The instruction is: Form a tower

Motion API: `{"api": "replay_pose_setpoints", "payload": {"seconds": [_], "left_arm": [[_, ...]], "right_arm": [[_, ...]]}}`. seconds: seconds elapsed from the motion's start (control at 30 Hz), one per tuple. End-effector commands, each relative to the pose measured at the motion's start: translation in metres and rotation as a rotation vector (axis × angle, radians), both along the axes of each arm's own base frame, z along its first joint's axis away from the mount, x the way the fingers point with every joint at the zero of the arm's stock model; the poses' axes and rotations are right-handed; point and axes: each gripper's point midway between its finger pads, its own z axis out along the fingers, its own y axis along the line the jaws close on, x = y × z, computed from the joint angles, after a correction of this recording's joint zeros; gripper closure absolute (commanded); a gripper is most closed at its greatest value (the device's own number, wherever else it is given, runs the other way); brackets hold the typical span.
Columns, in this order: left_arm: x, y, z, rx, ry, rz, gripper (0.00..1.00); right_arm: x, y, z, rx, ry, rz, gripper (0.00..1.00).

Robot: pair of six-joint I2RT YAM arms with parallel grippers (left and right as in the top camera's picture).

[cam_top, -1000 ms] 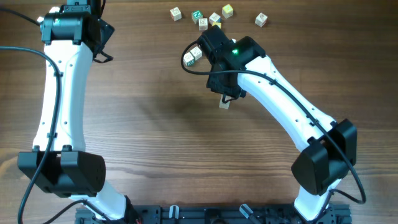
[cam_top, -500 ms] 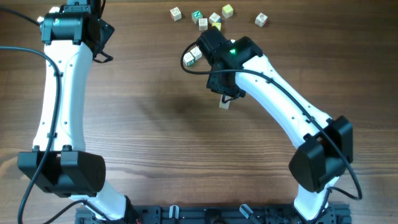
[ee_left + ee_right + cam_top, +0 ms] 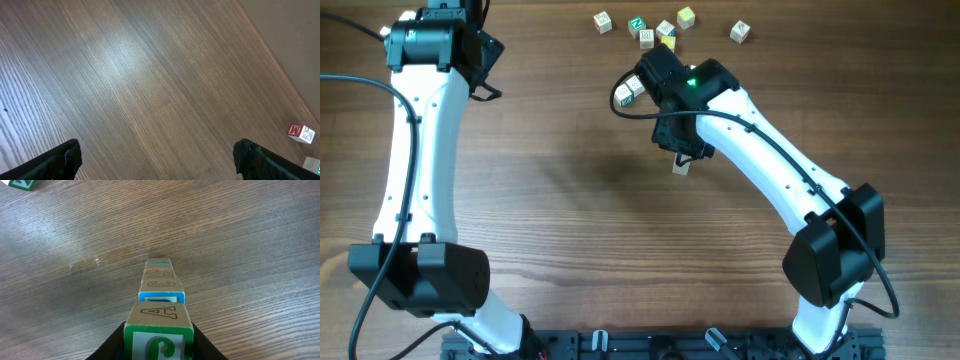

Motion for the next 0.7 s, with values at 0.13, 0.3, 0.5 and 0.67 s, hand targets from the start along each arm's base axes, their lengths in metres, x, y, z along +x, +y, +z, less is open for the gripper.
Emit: {"api": "replay_pose_setpoints", "payload": {"seconds": [0.13,0.3,0.5,0.67], "left_arm": [[0.0009,0.0043,-0.0012,0.024,0.012,0.000,0.00],[0.0010,0.0043,-0.0012,0.024,0.011,0.000,0.00],[0.0010,0.0043,-0.0012,0.024,0.011,0.000,0.00],[0.0009,0.0043,-0.0012,0.024,0.012,0.000,0.00]], "right_arm": [[-0.0019,-0.0065,-0.0057,-0.028,0.013,-0.031,0.62],[-0.0013,-0.0066,-0.0056,-0.029,0.010,-0.032,0.61],[0.0007,-0.0054,-0.0054,-0.023,0.002,-0.032,0.64],[0.0013,-0.0072,-0.0055,-0.021,0.005,-0.038,0.68]]}}
